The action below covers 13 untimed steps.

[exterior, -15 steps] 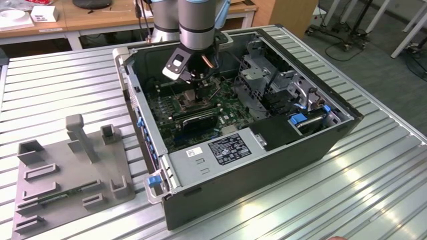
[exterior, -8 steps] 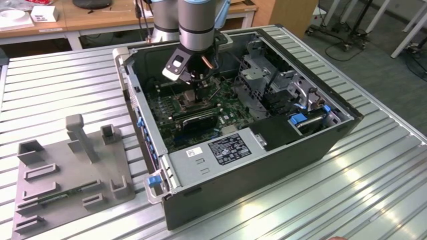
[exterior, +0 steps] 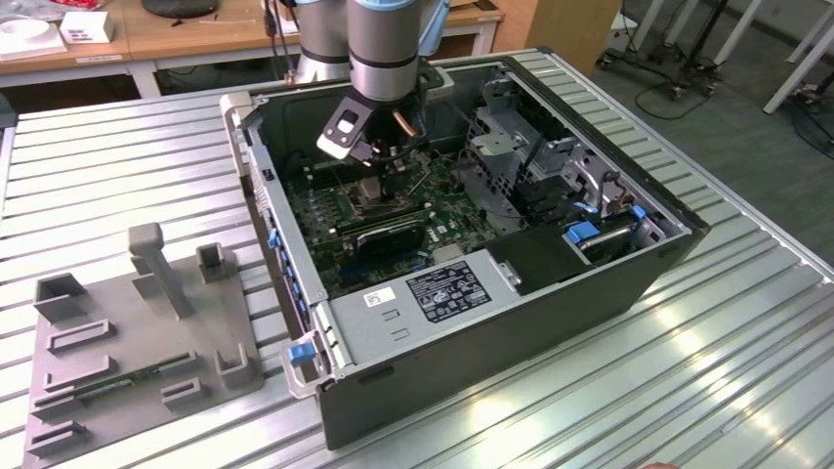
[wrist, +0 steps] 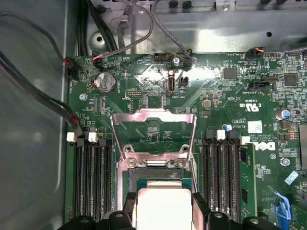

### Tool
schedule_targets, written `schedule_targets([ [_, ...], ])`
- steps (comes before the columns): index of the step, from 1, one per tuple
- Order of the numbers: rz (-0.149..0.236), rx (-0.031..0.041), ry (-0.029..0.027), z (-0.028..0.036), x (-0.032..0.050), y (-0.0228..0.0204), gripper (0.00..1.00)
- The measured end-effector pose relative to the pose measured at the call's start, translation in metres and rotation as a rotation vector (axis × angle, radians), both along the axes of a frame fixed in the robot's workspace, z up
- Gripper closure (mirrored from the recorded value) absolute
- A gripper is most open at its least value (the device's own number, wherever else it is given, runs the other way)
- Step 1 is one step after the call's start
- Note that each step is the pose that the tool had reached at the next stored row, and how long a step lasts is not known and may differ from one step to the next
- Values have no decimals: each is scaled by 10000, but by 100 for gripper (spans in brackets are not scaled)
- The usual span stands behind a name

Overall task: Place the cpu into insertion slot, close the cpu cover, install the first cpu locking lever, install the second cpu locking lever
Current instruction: 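Place the cpu into insertion slot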

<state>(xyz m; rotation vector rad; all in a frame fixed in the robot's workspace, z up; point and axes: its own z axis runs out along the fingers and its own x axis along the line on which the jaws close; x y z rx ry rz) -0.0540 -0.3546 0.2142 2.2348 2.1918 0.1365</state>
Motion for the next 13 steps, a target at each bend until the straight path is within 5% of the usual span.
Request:
schedule_targets([
  [13,0,20,0,-54,0,14,46],
])
